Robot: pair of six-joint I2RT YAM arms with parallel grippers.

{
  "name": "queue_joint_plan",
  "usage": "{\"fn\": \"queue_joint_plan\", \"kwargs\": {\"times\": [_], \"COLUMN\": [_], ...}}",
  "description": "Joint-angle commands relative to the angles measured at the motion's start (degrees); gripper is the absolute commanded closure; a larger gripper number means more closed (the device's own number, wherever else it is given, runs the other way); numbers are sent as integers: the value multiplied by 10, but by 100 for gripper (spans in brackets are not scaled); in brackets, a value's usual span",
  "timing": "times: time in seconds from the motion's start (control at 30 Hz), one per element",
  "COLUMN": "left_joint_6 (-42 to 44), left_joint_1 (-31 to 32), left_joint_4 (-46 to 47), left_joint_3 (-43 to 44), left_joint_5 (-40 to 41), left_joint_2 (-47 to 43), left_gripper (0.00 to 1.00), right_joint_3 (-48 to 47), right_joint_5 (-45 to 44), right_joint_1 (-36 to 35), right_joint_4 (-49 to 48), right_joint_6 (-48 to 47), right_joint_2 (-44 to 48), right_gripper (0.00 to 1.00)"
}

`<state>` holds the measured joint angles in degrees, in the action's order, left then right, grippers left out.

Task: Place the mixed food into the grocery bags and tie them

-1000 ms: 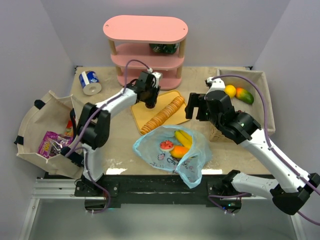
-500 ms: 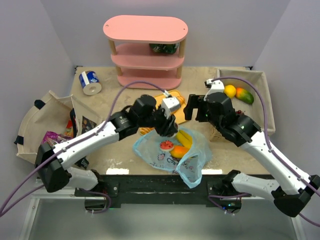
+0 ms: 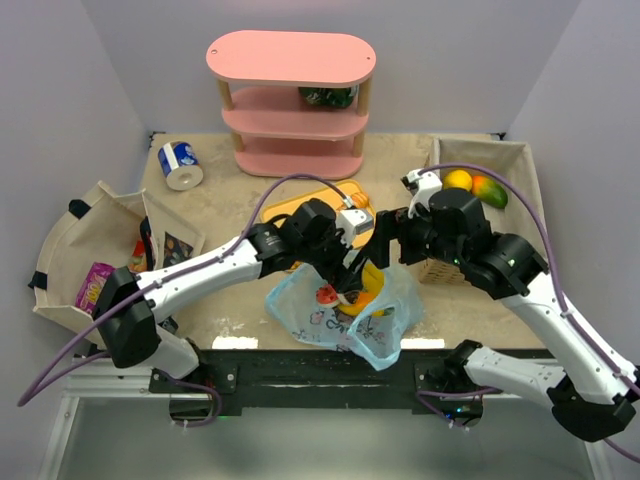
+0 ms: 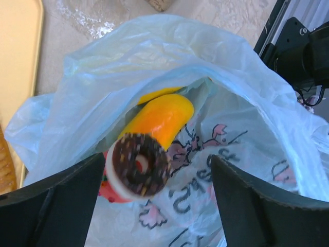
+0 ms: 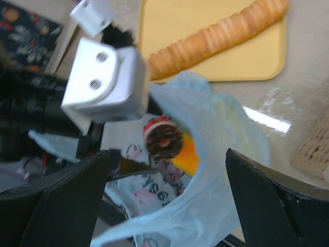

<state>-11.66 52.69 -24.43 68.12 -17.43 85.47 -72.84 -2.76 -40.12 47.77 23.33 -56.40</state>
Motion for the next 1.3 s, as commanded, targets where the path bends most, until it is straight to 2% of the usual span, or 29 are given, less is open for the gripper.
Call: {"fn": "queue_joint_plan", "kwargs": {"times": [0.0,0.13,0.27,0.37,0.5,0.63,0.8,1.0,1.13,1.23,1.27], "left_joint_6": [-31,-84,-156,-195,-224,-247,-247,-260,-267,-272,-272], "left_joint_1": [3,-1,-2,-2,-2,-2,-2,-2,-2,-2,-2], "left_joint_4": [-10,-83,-190,-256,-285,-328,-378,-386,-390,-379,-361], "left_joint_3": [43,77,76,67,11,-46,-49,-74,-78,-103,-109], "left_joint_5": [42,135,192,187,147,115,171,173,204,187,180], "left_joint_2": [-39,-85,-141,-180,-261,-287,-297,-297,-311,-322,-328], "left_gripper": [7,5,3,3,3,3,4,6,7,12,18], "right_joint_3": [-68,-75,-53,-23,22,47,59,69,79,89,92], "right_joint_5": [158,291,324,333,312,284,262,215,184,166,160], "right_joint_1": [-3,-4,-12,-36,-89,-107,-126,-183,-220,-261,-282], "right_joint_4": [89,153,160,155,135,127,107,71,56,47,42], "right_joint_6": [-25,-26,-1,29,92,100,108,141,168,191,203], "right_joint_2": [-10,-27,6,31,68,72,52,23,11,0,-5], "right_gripper": [2,9,11,13,15,16,17,17,18,18,18]}}
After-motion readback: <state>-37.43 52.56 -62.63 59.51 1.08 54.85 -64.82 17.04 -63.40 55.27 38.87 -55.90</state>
